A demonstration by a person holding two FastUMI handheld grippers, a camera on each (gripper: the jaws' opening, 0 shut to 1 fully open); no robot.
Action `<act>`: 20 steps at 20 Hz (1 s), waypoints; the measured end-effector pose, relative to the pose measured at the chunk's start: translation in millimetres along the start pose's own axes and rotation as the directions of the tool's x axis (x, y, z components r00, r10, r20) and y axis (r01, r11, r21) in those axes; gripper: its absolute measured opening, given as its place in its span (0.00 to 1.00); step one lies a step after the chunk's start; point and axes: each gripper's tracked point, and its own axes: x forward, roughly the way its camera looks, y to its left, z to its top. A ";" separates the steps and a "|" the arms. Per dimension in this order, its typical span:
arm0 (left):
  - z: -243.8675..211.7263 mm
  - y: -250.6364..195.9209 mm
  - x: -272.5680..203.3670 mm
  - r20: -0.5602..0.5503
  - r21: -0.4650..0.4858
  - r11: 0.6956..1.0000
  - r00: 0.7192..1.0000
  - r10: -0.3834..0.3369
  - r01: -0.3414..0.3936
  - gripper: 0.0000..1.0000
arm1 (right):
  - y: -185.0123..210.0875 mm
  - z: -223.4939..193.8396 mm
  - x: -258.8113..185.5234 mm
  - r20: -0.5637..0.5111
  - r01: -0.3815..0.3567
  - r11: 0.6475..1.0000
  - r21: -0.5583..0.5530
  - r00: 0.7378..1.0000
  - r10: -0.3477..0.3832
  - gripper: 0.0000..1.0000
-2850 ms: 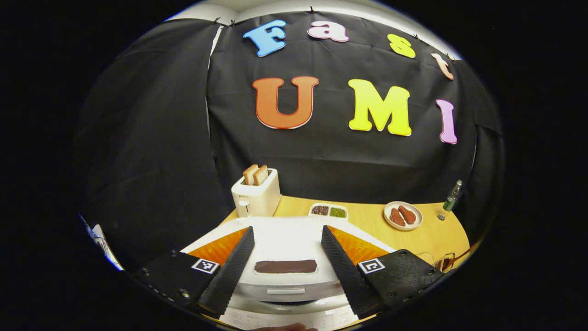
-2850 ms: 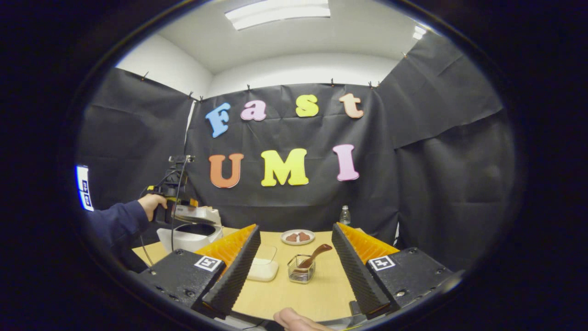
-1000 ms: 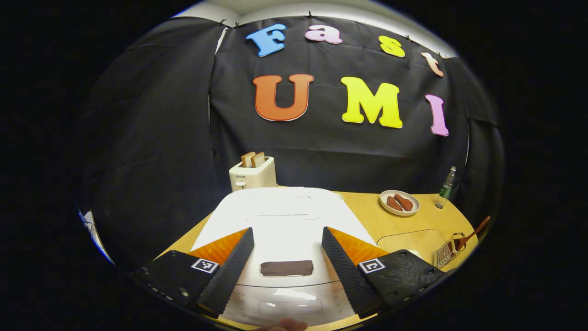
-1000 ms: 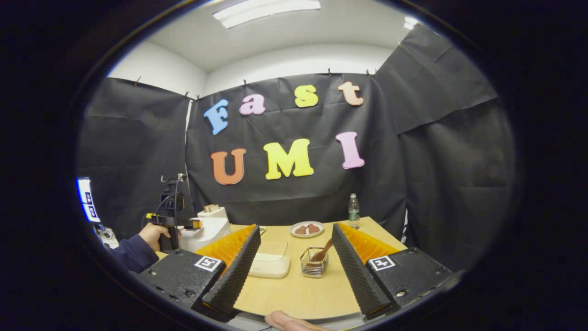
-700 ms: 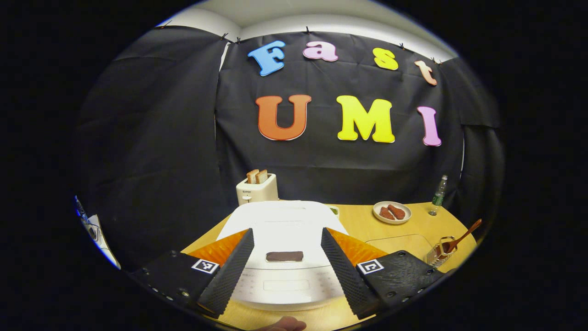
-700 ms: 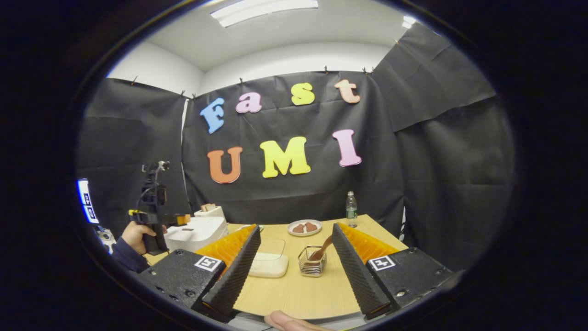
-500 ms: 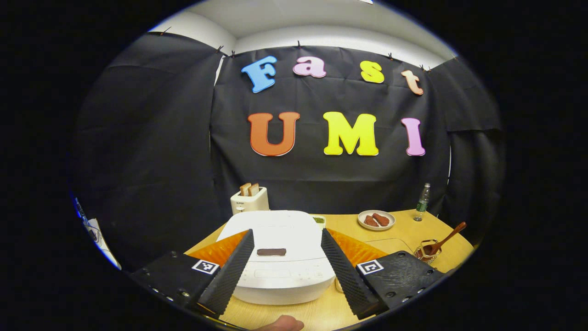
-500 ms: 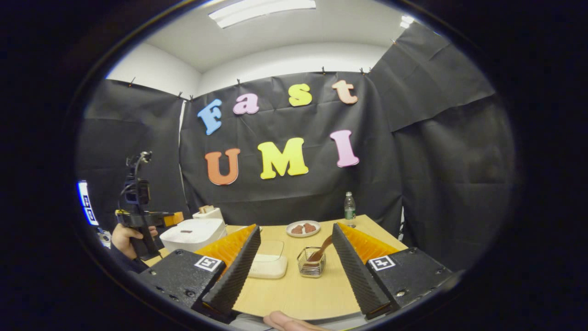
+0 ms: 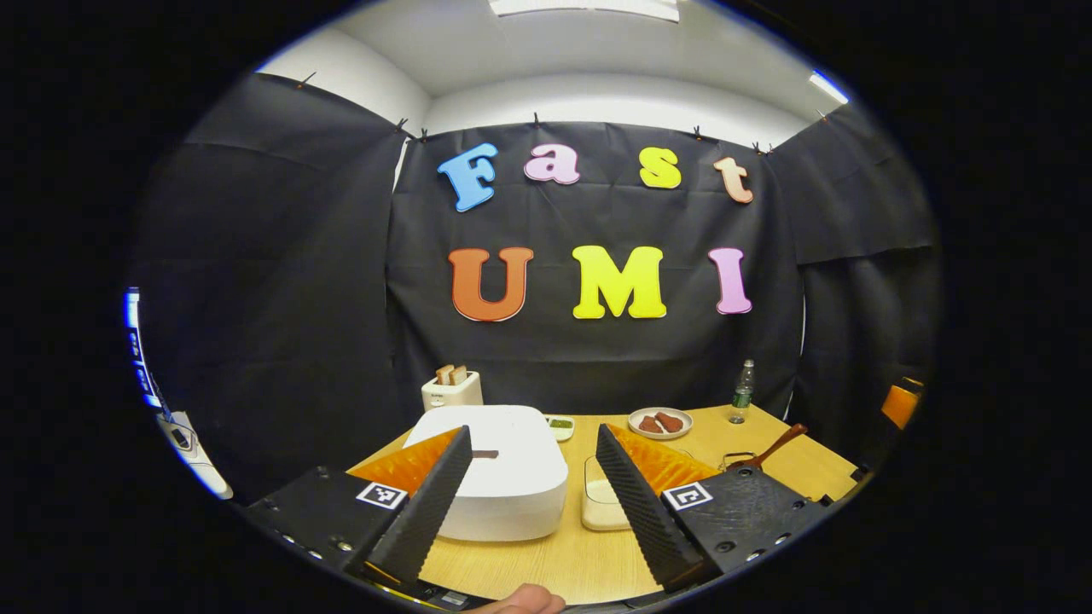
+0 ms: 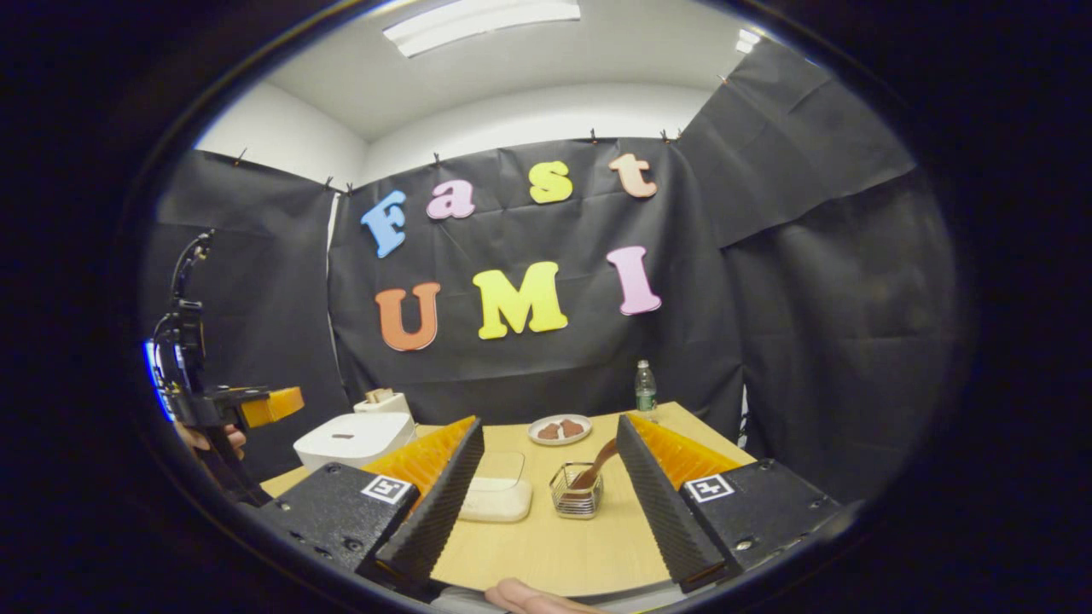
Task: Close the left gripper, press the button to open the rice cooker; take a wooden spoon from the chopstick holder with the right hand, scoop a spoonful of rice and pour it into the rice cooker, then put the wooden spoon back into the chopstick holder.
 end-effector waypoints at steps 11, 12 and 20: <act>-4.6 -22.1 -54.8 0.042 0.052 0.998 0.998 -0.047 0.045 0.94 | -10.6 -14.2 15.4 -0.052 0.025 0.996 -0.090 0.998 -0.030 1.00; -4.4 -23.8 -55.7 0.046 0.046 0.997 0.997 -0.057 0.055 0.94 | -10.5 -14.8 14.4 -0.056 0.028 0.995 -0.097 0.998 -0.033 1.00; -0.4 -15.8 -64.9 0.063 0.022 0.998 0.997 -0.055 0.054 0.94 | -2.9 -5.7 11.2 -0.038 0.035 0.991 -0.132 0.998 -0.041 1.00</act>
